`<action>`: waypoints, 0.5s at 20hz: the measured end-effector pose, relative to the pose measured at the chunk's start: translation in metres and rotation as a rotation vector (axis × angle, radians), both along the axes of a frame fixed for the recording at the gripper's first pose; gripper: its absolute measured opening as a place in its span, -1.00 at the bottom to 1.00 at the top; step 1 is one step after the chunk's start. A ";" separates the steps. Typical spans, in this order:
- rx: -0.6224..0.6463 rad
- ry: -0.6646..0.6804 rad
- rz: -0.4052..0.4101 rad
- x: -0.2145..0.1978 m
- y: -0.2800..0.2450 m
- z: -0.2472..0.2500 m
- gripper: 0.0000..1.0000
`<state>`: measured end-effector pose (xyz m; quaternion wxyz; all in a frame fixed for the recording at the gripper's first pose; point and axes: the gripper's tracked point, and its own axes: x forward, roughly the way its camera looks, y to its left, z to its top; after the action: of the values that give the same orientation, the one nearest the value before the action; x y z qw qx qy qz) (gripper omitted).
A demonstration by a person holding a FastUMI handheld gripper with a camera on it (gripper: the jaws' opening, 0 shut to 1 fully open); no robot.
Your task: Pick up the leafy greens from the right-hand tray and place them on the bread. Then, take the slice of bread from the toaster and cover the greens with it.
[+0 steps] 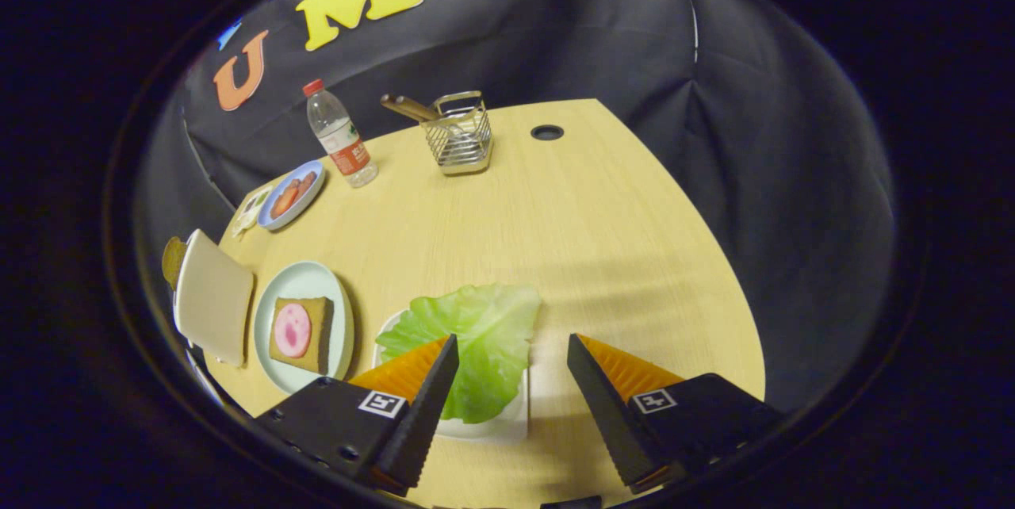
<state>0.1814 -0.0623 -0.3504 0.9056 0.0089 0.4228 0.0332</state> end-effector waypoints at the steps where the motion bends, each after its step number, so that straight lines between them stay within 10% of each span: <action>1: 0.002 0.017 0.008 0.004 0.003 -0.007 0.71; 8: -0.015 0.078 0.002 0.017 0.005 -0.028 0.37; 10: -0.038 0.063 -0.002 0.018 0.001 -0.030 -0.03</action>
<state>0.1998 -0.0617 -0.3803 0.8919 -0.0071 0.4516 0.0240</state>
